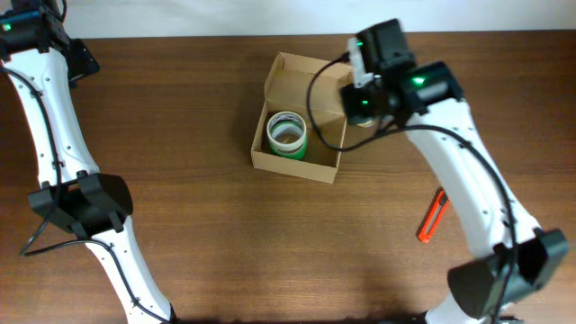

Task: Pack container
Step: 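Lift the correction tape and carry it over the box with the right gripper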

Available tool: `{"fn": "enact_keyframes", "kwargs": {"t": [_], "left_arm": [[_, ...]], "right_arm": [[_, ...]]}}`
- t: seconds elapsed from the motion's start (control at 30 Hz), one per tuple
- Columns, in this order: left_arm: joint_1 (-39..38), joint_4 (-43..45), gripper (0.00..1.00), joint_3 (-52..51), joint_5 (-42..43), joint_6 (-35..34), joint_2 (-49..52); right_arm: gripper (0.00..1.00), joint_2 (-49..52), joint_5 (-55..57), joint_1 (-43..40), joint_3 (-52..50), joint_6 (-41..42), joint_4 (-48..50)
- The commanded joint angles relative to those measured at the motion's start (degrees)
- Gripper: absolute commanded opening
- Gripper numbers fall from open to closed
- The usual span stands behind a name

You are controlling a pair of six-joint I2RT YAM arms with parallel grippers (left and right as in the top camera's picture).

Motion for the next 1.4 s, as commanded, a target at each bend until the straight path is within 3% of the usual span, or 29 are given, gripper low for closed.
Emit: {"fn": "enact_keyframes", "kwargs": {"t": [0.0, 0.57, 1.37], "left_arm": [[0.24, -0.04, 1.00, -0.26, 0.02, 0.68, -1.95], [0.26, -0.04, 1.00, -0.26, 0.02, 0.68, -1.95], [0.24, -0.04, 1.00, -0.26, 0.02, 0.68, -1.95]], "right_arm": [[0.29, 3.10, 1.07, 3.17, 2.89, 7.56, 0.24], [0.32, 12.22, 2.86, 8.20, 3.21, 41.07, -1.25], [0.32, 20.96, 3.23, 8.09, 2.23, 44.50, -1.57]]}}
